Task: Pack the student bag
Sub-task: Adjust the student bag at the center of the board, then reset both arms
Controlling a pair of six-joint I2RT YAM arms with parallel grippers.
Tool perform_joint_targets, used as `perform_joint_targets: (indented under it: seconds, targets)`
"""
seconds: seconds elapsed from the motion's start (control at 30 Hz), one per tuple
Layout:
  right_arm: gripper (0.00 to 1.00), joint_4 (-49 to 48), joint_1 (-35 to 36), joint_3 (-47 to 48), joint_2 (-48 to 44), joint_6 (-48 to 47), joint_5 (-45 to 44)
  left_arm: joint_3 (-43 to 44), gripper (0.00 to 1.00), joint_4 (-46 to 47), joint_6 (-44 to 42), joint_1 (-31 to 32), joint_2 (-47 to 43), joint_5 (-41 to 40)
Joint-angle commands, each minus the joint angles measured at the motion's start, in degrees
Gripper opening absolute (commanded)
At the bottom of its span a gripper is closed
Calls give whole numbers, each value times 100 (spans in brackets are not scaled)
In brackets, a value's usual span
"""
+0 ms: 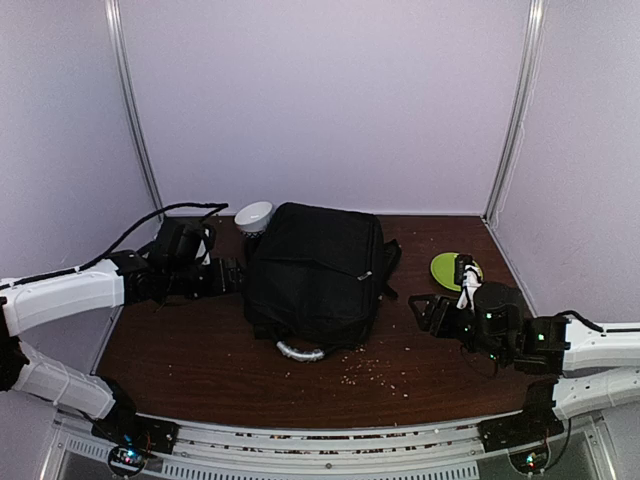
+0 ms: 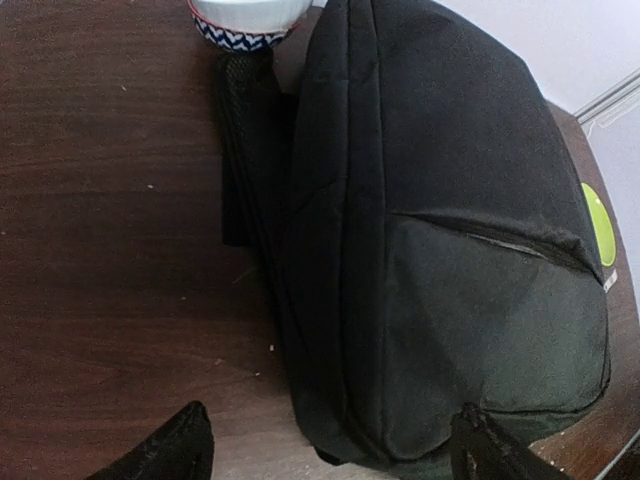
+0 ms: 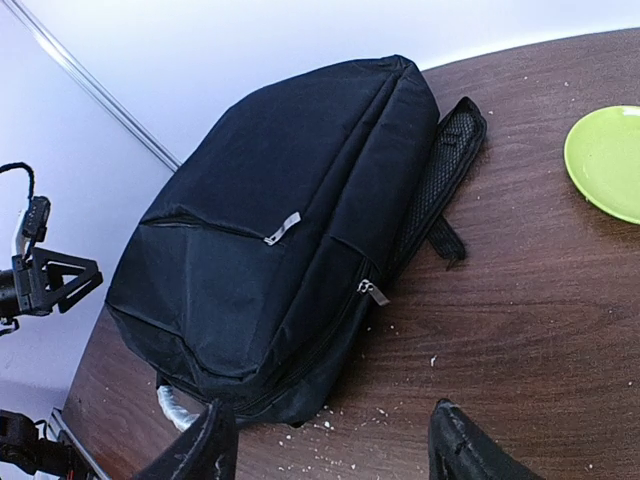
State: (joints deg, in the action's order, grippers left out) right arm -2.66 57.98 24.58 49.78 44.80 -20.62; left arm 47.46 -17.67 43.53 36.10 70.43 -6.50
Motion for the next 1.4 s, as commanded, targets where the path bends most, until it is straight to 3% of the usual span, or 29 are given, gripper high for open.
perform_joint_targets:
  seconds: [0.0, 0.13, 0.37, 0.5, 0.57, 0.67, 0.83, 0.93, 1.1, 1.27, 1.37]
  targets:
    - [65, 329, -29, 169, -33, 135, 86, 171, 84, 1235, 474, 2, 703, 605]
    - [64, 430, -25, 122, -175, 218, 25, 759, 80, 1225, 448, 107, 1684, 1046]
    - [64, 671, -36, 170, -358, 283, -59, 1152, 39, 1700, 496, 766, 2530, 1480]
    - [63, 738, -28, 124, -436, 302, -71, 1229, 31, 1626, 489, 1108, 2463, 1392]
    - [63, 833, -33, 161, -471, 241, -96, 1051, 40, 1545, 501, 1119, 2157, 1224]
    - [64, 1108, -31, 382, -588, -97, -148, 787, 69, 1012, 291, 1119, 1330, 549]
    - [69, 1783, -26, 1185, -656, -907, -856, 1050, 97, -890, -408, 1081, -172, -1125]
    - [81, 2145, -50, 1853, -547, -1179, -1682, 1413, 98, -1496, -1011, 890, -915, -1660]
    - [99, 1980, -408, 3091, -270, -2319, -2103, 1875, 98, -1369, -2401, 476, -1874, -1853]
    - [100, 2479, -707, 4953, 36, -2918, -2296, 2955, 98, -1571, -3254, 103, -2012, -2067]
    - [99, 2521, -709, 5544, -159, -3307, -2249, 3293, 98, -1602, -3628, 38, -2085, -1802]
